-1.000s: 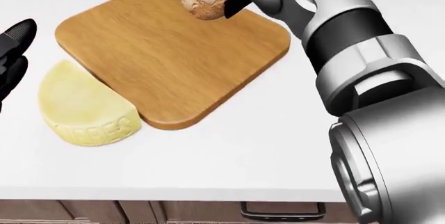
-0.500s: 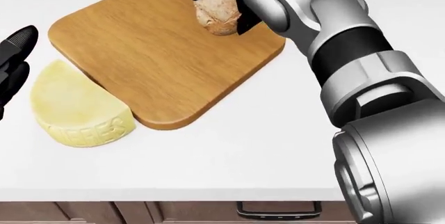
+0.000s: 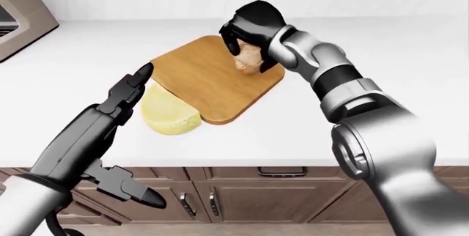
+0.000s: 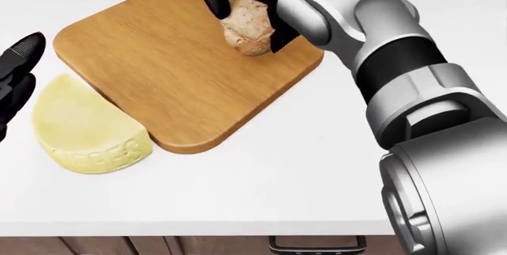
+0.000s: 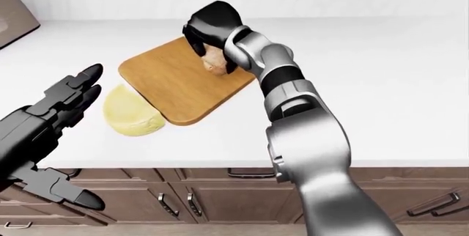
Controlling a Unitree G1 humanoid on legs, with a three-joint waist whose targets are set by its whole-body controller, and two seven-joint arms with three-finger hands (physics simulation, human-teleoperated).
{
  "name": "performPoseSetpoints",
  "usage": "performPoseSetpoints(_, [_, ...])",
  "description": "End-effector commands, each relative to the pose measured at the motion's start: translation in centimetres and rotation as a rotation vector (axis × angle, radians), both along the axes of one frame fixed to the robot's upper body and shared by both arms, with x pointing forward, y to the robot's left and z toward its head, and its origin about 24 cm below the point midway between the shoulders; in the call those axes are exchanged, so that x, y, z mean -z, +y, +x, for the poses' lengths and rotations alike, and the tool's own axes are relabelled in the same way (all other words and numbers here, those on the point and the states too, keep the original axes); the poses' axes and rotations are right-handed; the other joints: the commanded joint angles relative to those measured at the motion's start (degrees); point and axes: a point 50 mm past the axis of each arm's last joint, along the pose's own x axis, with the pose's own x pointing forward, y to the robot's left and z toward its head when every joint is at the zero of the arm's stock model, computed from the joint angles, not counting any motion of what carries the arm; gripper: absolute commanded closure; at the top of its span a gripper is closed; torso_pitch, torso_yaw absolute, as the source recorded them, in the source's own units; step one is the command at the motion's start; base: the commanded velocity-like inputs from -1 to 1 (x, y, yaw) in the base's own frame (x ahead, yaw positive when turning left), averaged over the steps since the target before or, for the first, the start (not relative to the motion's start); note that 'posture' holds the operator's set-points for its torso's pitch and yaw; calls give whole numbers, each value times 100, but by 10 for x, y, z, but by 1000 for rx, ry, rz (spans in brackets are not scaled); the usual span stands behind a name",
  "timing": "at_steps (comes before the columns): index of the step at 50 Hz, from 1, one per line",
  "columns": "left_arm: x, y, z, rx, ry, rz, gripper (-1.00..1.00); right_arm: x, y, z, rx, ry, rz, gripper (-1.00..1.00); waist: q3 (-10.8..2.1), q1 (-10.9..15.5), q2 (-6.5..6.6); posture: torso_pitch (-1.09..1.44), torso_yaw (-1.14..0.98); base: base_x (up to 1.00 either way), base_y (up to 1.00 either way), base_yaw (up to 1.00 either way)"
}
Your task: Place the bread and cheese on the cutting board.
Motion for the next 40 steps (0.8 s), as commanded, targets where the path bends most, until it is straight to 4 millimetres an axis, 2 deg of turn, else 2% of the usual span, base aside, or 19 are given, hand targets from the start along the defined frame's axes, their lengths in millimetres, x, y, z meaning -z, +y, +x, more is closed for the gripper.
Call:
performPoseSetpoints(1, [-7,-1,-3,-7,-50,23,-100,-30,2,-4,-14,-95,42,0,-156,4,26,0,0,0,0,0])
performPoseSetpoints(2, [-6,-1,-3,-7,-49,23,-100,-30,2,-4,-11,-93,45,-29,-156,4,26,0,0,0,0,0])
performPoseSetpoints(4, [-6,-1,-3,-7,-50,23,-100,-29,1,-3,-10,-91,46,-70,-154,4,25,0,0,0,0,0])
performPoseSetpoints(9, [-5,-1,-3,-9,-49,22,-100,-27,1,-3,-11,-82,45,-84,-151,0,25,0,0,0,0,0])
performPoseSetpoints(11, [-5,0,-3,-9,-49,23,-100,-29,1,-3,-12,-80,47,-98,-152,-1,26,0,0,0,0,0])
performPoseSetpoints(17, [-5,-1,-3,-9,-50,23,-100,-33,-2,-4,-13,-77,52,-100,-152,-4,28,0,0,0,0,0])
performPoseSetpoints(24, [-9,3,-4,-20,-61,30,-100,-53,-16,-7,-25,-58,78,-100,-143,-12,27,0,0,0,0,0])
performPoseSetpoints(31, [-34,1,-1,-2,-146,123,-100,-79,-43,-14,-42,-35,107,-100,-122,-23,20,0,0,0,0,0])
performPoseSetpoints(35, [-58,9,22,-25,-186,175,-100,-81,-56,-19,-49,26,90,-100,-95,-36,25,0,0,0,0,0])
performPoseSetpoints(37, [-73,10,35,-34,-199,194,-100,-83,-63,-26,-61,43,82,-100,-93,-40,32,0,0,0,0,0])
performPoseSetpoints(40, [-83,8,49,-26,-215,202,-100,-86,-73,-42,-73,76,92,-100,-93,-47,31,0,0,0,0,0])
